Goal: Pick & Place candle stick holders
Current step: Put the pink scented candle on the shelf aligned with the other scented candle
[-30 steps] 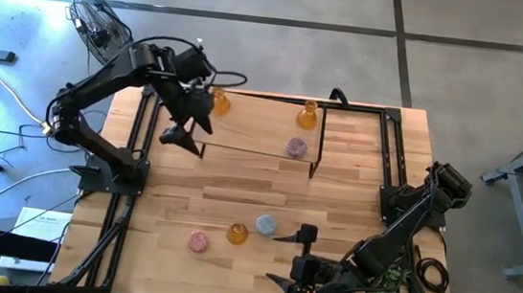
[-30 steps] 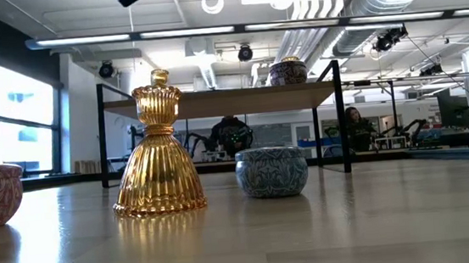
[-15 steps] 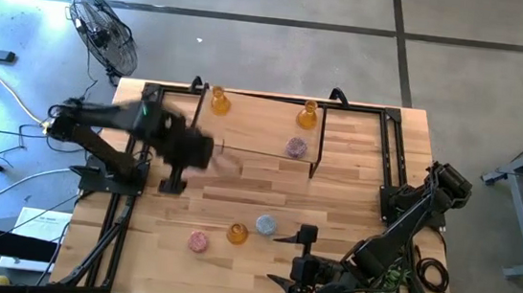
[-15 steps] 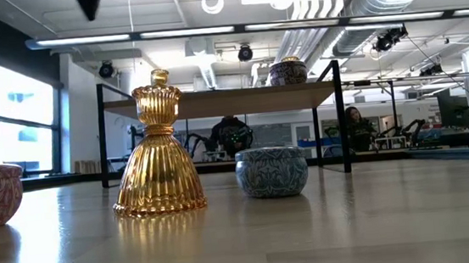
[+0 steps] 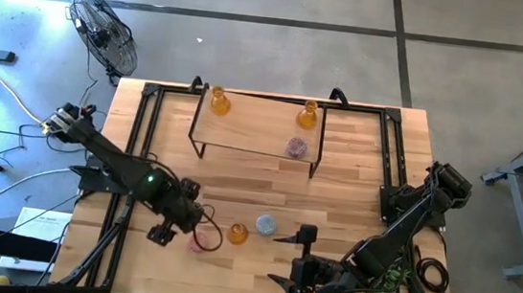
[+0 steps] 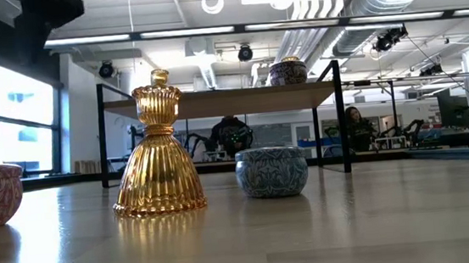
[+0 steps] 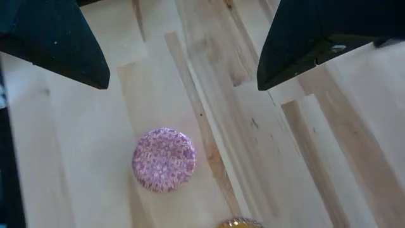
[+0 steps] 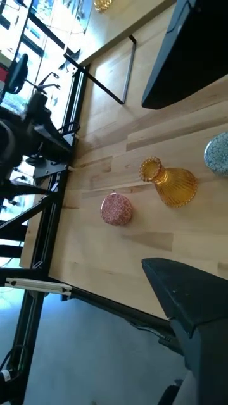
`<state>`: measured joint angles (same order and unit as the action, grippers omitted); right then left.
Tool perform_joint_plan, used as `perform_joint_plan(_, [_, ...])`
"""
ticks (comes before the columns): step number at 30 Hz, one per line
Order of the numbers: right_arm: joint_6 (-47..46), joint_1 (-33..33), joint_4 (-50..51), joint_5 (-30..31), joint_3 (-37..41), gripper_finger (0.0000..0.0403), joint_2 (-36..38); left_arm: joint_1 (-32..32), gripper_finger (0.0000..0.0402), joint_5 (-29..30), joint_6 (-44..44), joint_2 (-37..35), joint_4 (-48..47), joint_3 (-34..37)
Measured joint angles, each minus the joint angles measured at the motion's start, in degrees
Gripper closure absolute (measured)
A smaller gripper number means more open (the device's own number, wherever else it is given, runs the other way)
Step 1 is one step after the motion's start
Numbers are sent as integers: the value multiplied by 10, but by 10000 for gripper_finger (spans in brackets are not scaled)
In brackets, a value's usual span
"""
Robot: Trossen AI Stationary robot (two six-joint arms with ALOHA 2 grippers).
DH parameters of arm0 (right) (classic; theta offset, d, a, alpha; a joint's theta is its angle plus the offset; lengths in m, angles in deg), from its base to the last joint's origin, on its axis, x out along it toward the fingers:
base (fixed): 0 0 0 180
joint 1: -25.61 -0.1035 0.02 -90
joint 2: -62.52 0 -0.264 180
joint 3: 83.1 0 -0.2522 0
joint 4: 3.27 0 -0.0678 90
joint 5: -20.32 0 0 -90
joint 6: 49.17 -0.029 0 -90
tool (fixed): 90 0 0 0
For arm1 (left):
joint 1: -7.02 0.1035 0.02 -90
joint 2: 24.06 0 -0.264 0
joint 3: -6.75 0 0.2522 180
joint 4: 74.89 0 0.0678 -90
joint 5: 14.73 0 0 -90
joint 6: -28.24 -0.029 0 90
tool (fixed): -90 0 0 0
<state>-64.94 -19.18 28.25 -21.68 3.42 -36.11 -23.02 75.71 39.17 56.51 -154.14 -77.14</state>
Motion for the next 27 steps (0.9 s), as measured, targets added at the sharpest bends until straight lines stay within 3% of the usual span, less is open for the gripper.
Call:
perform_joint_plan(12, [32,2,0,2,0,5,0,-4,10,0,-1,0,140,104])
perform_joint_plan(16, [32,2,0,2,0,5,0,-4,10,-25,-1,0,149,109])
perform_joint_plan(27, [32,2,0,2,0,5,0,-4,10,-11,3,2,188,110])
